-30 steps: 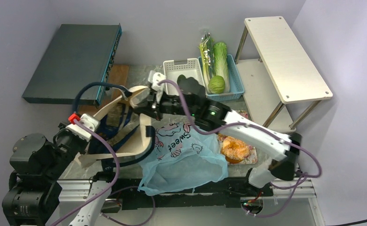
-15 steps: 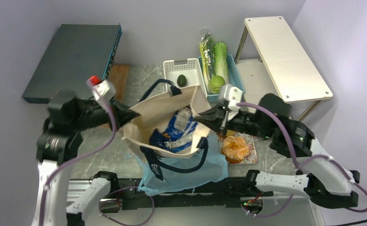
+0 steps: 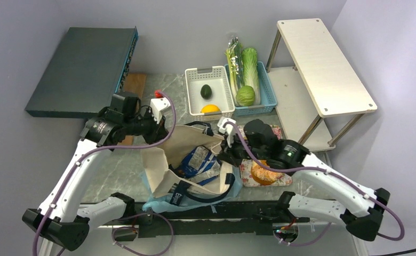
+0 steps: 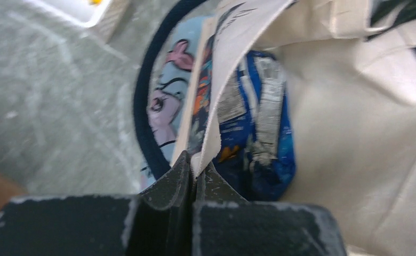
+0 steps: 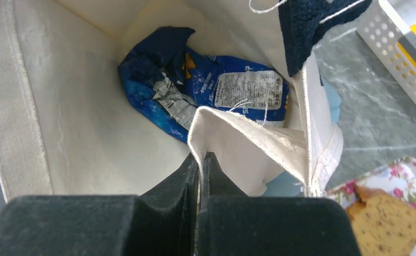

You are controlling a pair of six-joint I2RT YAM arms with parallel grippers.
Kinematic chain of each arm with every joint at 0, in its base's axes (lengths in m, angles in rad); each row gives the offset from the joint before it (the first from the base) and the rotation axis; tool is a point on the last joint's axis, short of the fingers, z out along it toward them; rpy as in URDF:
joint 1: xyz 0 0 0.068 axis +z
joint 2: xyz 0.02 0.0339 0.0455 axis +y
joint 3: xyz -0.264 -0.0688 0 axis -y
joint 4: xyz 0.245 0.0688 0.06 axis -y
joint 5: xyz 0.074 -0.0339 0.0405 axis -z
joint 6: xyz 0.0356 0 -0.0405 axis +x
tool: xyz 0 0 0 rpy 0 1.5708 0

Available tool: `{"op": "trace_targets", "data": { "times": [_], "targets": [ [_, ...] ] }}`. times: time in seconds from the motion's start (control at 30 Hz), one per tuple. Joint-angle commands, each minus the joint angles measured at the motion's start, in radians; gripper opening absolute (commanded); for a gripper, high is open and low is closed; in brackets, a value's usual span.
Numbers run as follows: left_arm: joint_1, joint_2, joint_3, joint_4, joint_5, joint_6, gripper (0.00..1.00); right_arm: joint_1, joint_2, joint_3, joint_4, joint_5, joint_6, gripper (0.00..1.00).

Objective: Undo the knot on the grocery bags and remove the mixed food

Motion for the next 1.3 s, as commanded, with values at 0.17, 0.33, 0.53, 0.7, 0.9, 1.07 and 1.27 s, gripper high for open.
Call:
{"op": "trace_targets", "data": {
  "times": [0.17,0.33,0.53,0.7,0.9,1.07,1.27],
  "targets": [
    [0.182,-0.056,0.044,0.025,-0.077,0.209,0.00,-0.095,0.197,0.105,0.359,-0.052,-0.076,0.00],
    [0.141,-0.214,-0.123,-0.070,0.179,0.405,0.00,-0.109,0.169,0.035,0.312,-0.117,-0.182,0.00],
    [-0.019,-0.383,-0.307,-0.139,0.211,0.481,0.00,-0.033,-0.005,-0.268,0.398,-0.075,-0.310,0.00],
    [-0.072,-0.394,-0.352,-0.078,0.243,0.324,0.00,-0.015,0.006,-0.297,0.433,-0.010,-0.406,0.64],
    [-0.074,-0.345,-0.329,0.146,0.033,0.074,0.00,0.020,0.006,-0.055,0.309,0.013,-0.384,0.83],
    [-0.073,-0.294,-0.217,0.221,-0.174,-0.020,0.00,0.101,-0.020,0.062,0.277,0.069,-0.391,0.81],
    [-0.073,-0.303,-0.176,0.279,-0.223,-0.008,0.00,0.144,0.068,0.131,0.289,0.003,-0.399,0.44]
  ]
}}
